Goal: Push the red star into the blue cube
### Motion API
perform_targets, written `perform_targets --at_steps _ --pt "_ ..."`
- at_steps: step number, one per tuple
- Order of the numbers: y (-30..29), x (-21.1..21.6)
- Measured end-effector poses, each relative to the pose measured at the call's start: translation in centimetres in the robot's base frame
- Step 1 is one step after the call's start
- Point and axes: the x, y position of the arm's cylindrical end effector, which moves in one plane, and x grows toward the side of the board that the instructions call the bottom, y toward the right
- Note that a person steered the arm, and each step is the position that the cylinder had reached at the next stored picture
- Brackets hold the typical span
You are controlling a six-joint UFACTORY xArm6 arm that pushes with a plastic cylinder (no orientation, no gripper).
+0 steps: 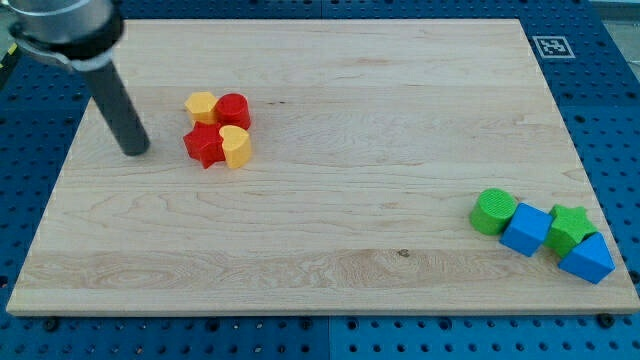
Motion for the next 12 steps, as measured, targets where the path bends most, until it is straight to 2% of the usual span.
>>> perform_targets --at_steps 1,5,7,9,12 --pt "3.3 0.2" --pt "-0.2 -1.5" --pt "5.8 -1.3" --pt "13.2 1.2" --pt "28.4 2.7"
